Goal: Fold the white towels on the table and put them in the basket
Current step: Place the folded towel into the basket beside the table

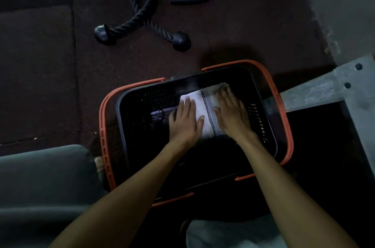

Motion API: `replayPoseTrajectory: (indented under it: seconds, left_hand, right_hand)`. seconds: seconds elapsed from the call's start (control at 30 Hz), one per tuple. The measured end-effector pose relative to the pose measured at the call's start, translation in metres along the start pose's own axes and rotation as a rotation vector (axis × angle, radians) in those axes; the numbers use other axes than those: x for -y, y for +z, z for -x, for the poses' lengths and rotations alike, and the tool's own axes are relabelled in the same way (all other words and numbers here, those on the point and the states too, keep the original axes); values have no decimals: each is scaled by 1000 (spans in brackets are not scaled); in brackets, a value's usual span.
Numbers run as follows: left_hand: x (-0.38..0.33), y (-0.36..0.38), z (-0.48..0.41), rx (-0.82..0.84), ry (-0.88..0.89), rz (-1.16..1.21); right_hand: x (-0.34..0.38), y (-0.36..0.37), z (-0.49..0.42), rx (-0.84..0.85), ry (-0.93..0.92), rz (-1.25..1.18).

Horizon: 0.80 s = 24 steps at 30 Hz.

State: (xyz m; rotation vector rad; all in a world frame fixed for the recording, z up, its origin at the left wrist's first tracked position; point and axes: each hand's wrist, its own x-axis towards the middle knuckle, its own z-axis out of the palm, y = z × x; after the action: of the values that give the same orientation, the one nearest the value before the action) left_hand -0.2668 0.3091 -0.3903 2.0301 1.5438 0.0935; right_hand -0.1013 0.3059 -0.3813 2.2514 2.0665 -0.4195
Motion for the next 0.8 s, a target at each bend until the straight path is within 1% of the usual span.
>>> replayPoseTrajectory:
  seconds: [0.03,0.1,0.2,0.33,0.4,0.43,0.5,0.57,0.7,0.8]
  left_hand:
    - [3,3,-2,19,6,-45]
    - [9,6,-6,23,25,-125]
    - [14,5,-11,34,55,-176]
    - [11,-6,-19,115,53,-146]
    - [9,-10,-14,92,72,-128]
    - [8,-10,-10,72,77,-116]
    - [6,-11,-4,101,54,-110]
    - [3,-18,0,125,17,-100]
    - [-23,-67,15,-61,123,-172]
    - [-46,-114,41,-20,175,-235]
  right_hand:
    - [-3,4,-3,50,-2,-4]
    - [-3,7,-6,67,-10,-45]
    - [-4,10,-11,116,53,-119]
    - [-6,5,-15,133,34,-113]
    - [-6,0,-12,156,19,-81]
    - [-6,-2,-8,131,7,-73]
    - [-2,-12,3,40,-23,-90]
    - [2,-25,14,7,3,-157]
    - [19,-72,41,6,78,-182]
    - [29,-120,74,-5,116,-186]
